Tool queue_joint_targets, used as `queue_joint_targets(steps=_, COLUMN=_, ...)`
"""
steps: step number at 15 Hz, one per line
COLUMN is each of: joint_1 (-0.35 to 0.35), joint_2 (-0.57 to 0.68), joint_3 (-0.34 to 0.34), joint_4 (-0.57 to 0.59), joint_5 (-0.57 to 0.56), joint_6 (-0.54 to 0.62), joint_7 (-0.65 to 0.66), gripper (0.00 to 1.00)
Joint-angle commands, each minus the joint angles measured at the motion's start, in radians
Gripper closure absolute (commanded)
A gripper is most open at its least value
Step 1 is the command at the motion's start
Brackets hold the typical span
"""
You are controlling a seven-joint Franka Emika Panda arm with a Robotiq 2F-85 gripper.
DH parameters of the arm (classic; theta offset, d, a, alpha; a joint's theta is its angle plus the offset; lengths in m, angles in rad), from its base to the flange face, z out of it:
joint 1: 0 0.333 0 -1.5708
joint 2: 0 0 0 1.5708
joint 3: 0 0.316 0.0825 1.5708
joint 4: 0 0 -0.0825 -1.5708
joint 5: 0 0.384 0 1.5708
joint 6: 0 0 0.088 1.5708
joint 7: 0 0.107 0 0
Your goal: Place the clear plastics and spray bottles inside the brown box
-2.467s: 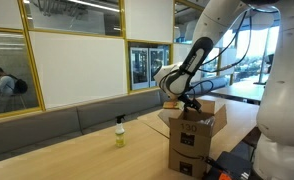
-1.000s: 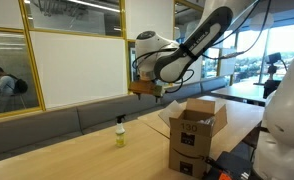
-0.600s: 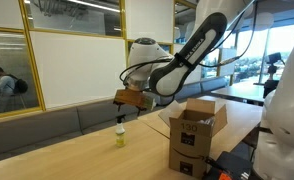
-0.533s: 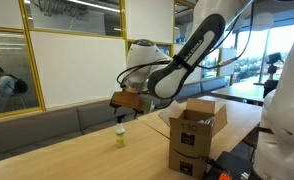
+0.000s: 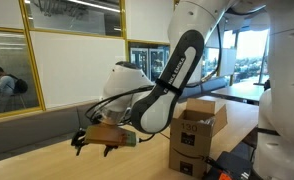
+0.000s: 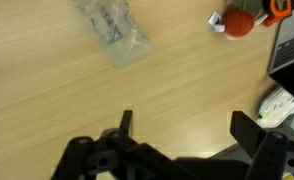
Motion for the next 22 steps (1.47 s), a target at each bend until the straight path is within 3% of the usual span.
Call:
queue_joint_targets(steps=1, joint_1=-0.039, joint_2=0.171, joint_3=0.134, joint_4=0.094, joint_5=0.092, joint_6=0.075, joint_7=-0.18, gripper=0.0)
queue_joint_targets(steps=2, joint_1=0.007, joint_2=0.215, joint_3=0.122, joint_4=0.114, joint_5=0.178, joint_6=0.085, joint_7=-0.286, gripper=0.0)
queue_joint_targets(steps=3, joint_1=-0.107, joint_2=0.269, joint_3=0.245, joint_4=0.147, joint_5=0.133, joint_6=0.072, joint_7=-0.297, gripper=0.0)
queue_joint_targets(steps=6, joint_1=-0.251, joint_2=0.416, joint_3=0.42, joint_4=0.225, joint_5=0.121, joint_6=0.006, joint_7=-0.462, gripper=0.0)
queue_joint_targets(steps=8, joint_1=-0.348, joint_2=0.513, joint_3=0.515, joint_4=0.271, joint_5=0.107, joint_6=-0.078, joint_7=-0.578, gripper=0.0)
queue_joint_targets(steps=10, joint_1=-0.396, joint_2=0.568, joint_3=0.548, joint_4=0.309, joint_5=0.11, joint_6=-0.2, joint_7=-0.674, gripper=0.0)
queue_joint_targets(steps=12, joint_1=-0.328, joint_2=0.541, joint_3=0.47, joint_4=0.329, joint_5=0.293, joint_6=-0.284, joint_7=-0.852, gripper=0.0)
queue_joint_targets(steps=15, joint_1=-0.198, joint_2=0.473, joint_3=0.306, joint_4=0.348, joint_5=0.414, joint_6=-0.377, joint_7=-0.956, gripper=0.0)
queue_joint_targets(steps=19, joint_1=0.04, joint_2=0.457, joint_3=0.035, joint_4=0.378, joint_5=0.391, joint_6=-0.373, joint_7=-0.895, gripper=0.0)
queue_joint_targets(steps=22, joint_1=0.182, joint_2=0.486, joint_3=-0.111, joint_4=0.407, joint_5=0.367, joint_6=-0.35, joint_7=-0.803, gripper=0.0)
